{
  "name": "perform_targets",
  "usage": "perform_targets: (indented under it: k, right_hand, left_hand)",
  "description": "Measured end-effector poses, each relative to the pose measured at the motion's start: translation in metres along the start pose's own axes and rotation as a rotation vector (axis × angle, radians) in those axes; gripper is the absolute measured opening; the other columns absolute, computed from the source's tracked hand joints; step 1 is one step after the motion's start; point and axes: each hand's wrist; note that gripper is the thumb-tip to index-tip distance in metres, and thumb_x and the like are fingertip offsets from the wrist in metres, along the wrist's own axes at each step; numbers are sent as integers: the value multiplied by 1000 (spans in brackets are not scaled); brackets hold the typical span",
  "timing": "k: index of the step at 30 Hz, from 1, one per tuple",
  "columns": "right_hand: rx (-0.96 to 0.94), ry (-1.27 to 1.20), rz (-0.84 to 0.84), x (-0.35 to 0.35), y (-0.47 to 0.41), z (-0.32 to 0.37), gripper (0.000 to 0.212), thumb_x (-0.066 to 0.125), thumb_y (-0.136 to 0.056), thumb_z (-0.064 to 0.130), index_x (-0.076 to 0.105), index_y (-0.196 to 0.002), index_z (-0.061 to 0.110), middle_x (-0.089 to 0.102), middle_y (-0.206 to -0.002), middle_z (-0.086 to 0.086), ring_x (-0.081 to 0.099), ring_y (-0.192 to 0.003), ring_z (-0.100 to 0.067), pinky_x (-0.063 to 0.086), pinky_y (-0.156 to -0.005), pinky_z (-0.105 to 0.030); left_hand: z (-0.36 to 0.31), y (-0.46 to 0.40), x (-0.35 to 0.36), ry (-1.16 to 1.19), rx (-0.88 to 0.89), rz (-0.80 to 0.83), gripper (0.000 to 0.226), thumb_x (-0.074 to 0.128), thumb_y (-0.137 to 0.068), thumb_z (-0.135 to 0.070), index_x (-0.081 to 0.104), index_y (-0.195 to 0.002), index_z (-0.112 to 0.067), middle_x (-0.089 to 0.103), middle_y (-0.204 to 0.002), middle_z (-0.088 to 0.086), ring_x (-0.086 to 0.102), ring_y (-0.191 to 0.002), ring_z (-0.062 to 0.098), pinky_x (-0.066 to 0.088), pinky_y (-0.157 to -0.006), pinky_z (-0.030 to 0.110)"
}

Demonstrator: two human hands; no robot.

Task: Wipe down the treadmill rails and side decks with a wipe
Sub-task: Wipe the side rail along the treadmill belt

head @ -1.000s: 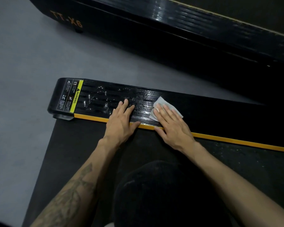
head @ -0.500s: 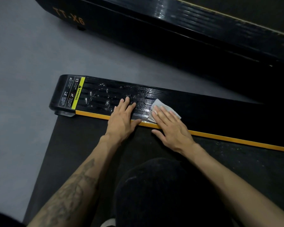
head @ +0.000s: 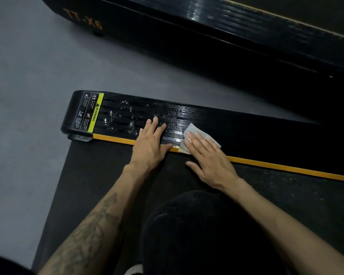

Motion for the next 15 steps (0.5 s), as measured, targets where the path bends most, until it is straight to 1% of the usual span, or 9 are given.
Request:
perform_targets:
  k: [2, 6, 8, 9, 11, 13, 15]
  right_hand:
    - [74, 6, -15, -3, -9, -3, 74, 23, -105, 58, 13, -165, 15, 5, -173, -3, 0, -160, -18, 17, -128, -46]
    - [257, -12, -23, -7, -37, 25, 83, 8, -100, 64, 6, -164, 12, -2, -172, -7, -5, -159, -22, 5, -130, -44]
    - [294, -36, -16, -6, -40, 38, 85, 5, -98, 65, 3, -164, 12, -5, -172, -8, -8, -159, -24, 3, -130, -45]
    - [275, -32, -13, -4, -37, 42, 84, 7, -99, 65, 3, -165, 12, -6, -172, -8, -8, -159, -24, 2, -130, -45]
    - [175, -4, 1, 0, -21, 40, 82, 15, -101, 64, 3, -165, 13, -7, -172, -7, -8, -159, -23, 4, -130, -45]
    - [78, 11, -2, 4, -2, 28, 79, 22, -104, 60, 8, -165, 12, -1, -173, -7, -4, -160, -21, 12, -129, -46]
    - [40, 36, -9, 4, 11, 13, 76, 25, -105, 56, 12, -165, 12, 2, -173, -7, -1, -160, -21, 19, -127, -47]
  left_hand:
    - [0, 0, 0, -4, -2, 4, 75, 65, -98, -44, 30, -161, -19, 9, -172, 4, 2, -159, 23, 8, -129, 43]
    - [-1, 0, 0, -2, -2, 4, 75, 64, -99, -43, 29, -161, -18, 9, -172, 5, 2, -159, 24, 7, -129, 43]
    - [-1, 1, 0, 3, 0, 6, 75, 64, -99, -42, 29, -161, -18, 9, -172, 6, 2, -159, 24, 7, -129, 43]
    - [-1, 1, -1, 3, 1, 8, 75, 64, -99, -42, 29, -161, -18, 9, -172, 6, 2, -159, 24, 7, -129, 44]
    - [-1, 1, -1, -7, 3, 15, 75, 63, -99, -43, 29, -161, -18, 8, -172, 6, 1, -159, 24, 7, -129, 43]
    - [-1, 0, -1, -16, -1, 17, 75, 63, -100, -43, 28, -161, -19, 7, -173, 5, 1, -159, 24, 6, -129, 44]
    - [-1, 0, -1, -19, -9, 24, 76, 63, -99, -44, 27, -161, -20, 6, -173, 5, 0, -159, 24, 6, -129, 44]
Point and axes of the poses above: each hand's wrist, its own y-axis away from the middle knuckle, its own x-axis out of the palm, z = x × y
